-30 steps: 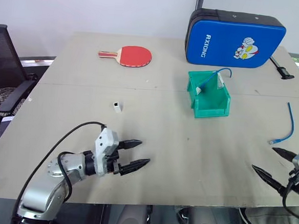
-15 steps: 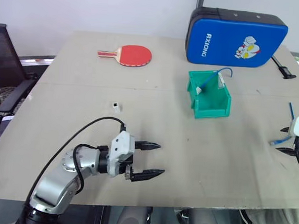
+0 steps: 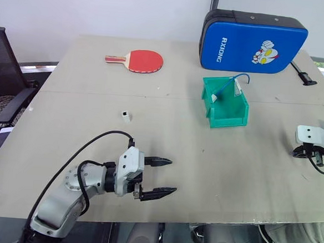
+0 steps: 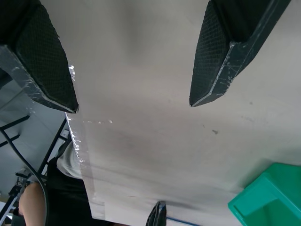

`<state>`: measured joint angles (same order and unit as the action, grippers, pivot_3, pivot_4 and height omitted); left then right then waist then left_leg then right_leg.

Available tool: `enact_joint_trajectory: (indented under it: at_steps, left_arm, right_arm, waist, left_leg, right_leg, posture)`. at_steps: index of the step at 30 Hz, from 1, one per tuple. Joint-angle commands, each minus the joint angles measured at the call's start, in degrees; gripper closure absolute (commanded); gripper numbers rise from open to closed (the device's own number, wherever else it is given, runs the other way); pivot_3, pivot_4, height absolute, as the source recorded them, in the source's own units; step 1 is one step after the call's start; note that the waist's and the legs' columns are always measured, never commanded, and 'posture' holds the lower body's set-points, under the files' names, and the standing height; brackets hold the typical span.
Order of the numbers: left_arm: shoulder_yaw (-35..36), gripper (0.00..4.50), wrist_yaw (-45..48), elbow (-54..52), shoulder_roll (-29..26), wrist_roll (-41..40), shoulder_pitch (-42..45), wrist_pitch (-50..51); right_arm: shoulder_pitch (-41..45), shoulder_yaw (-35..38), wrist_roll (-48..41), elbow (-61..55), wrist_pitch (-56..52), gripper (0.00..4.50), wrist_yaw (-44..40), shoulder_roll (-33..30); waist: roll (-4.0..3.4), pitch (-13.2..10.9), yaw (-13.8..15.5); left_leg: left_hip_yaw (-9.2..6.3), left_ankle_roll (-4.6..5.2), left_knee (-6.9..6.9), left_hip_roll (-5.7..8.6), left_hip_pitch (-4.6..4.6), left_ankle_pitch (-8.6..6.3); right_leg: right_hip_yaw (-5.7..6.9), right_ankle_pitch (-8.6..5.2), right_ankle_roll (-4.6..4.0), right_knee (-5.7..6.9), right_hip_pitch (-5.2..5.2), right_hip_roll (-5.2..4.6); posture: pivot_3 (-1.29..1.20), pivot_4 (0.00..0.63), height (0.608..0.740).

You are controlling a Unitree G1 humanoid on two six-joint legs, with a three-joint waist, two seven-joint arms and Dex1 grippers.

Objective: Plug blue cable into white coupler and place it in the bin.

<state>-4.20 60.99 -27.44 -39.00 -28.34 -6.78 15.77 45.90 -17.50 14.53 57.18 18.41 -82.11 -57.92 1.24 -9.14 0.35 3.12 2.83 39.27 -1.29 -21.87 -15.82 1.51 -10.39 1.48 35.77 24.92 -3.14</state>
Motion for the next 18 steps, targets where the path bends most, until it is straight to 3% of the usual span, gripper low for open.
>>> enact_joint_trajectory:
  at_steps: [1, 4, 7, 9, 13, 16, 18]
  left_arm:
    - [1.2, 0.63, -0.8, -1.4, 0.1, -0.2, 0.3, -1.0]
    - [1.7, 0.63, -1.1, -0.8, -0.1, 0.0, 0.6, -1.2]
    - [2.0, 0.63, -2.4, 0.8, 0.2, 1.2, 2.3, -1.8]
    - [1.9, 0.63, -3.1, 2.5, 0.6, 2.4, 4.1, -2.7]
    - [0.1, 0.63, -4.8, 7.0, 1.1, 7.6, 8.4, -4.4]
    - [-0.7, 0.63, -5.3, 8.9, 0.8, 8.8, 11.7, -2.2]
    - [-1.8, 0.63, -4.3, 9.3, 0.4, 8.2, 13.7, 0.5]
  right_arm:
    - [-0.9, 2.6, -4.7, -7.4, -2.8, 4.47, -3.8, 1.6]
    - [-4.9, 4.2, -11.3, -25.8, -14.2, 4.47, -7.3, 3.2]
    - [-7.1, 3.0, -12.7, -47.1, -29.9, 4.47, -4.0, 7.2]
    - [-6.8, -0.1, -12.0, -54.5, -37.6, 4.47, -2.2, 11.6]
    - [-5.0, -8.6, -6.1, -52.7, -40.3, 4.47, 5.8, 24.3]
    - [-4.2, -11.6, -4.8, -48.7, -40.3, 4.47, 8.3, 29.6]
    - [-4.2, -13.2, -4.8, -47.5, -39.5, 3.67, 6.8, 30.0]
  waist:
    - [-0.03, 0.0, -0.2]
    - [-0.10, 0.0, -0.6]
    - [-0.35, -0.2, -1.0]
    - [-0.39, -0.2, -0.8]
    - [-0.35, -0.1, -0.6]
    - [-0.32, -0.1, -0.5]
    - [-0.18, 0.0, -0.6]
  left_leg:
    - [0.00, 0.00, -0.01, -0.01, 0.06, 0.00]
    - [-0.07, 0.00, -0.07, -0.06, 0.09, 0.00]
    - [-0.16, 0.00, -0.16, -0.18, 0.03, 0.00]
    - [-0.29, -0.01, -0.19, -0.21, -0.09, 0.00]
    - [-0.36, -0.01, -0.18, -0.23, -0.11, 0.00]
    - [-0.29, -0.02, -0.14, -0.12, -0.21, 0.01]
    - [-0.26, -0.02, -0.12, -0.09, -0.23, 0.01]
  right_leg:
    - [0.00, 0.00, 0.00, 0.03, -0.02, 0.01]
    - [0.03, 0.01, -0.02, 0.16, -0.01, 0.05]
    - [0.08, 0.03, -0.04, 0.21, 0.11, 0.17]
    - [0.22, 0.05, -0.07, 0.26, 0.22, 0.26]
    - [0.35, 0.08, -0.16, 0.24, 0.22, 0.32]
    - [0.29, 0.15, -0.26, 0.20, 0.25, 0.23]
    - [0.28, 0.16, -0.26, 0.13, 0.23, 0.16]
  posture:
    - [0.00, 0.150, 0.731]
    - [0.00, 0.150, 0.731]
    - [0.00, 0.150, 0.731]
    - [0.00, 0.150, 0.731]
    - [0.00, 0.150, 0.731]
    - [0.00, 0.150, 0.731]
    - [0.00, 0.150, 0.731]
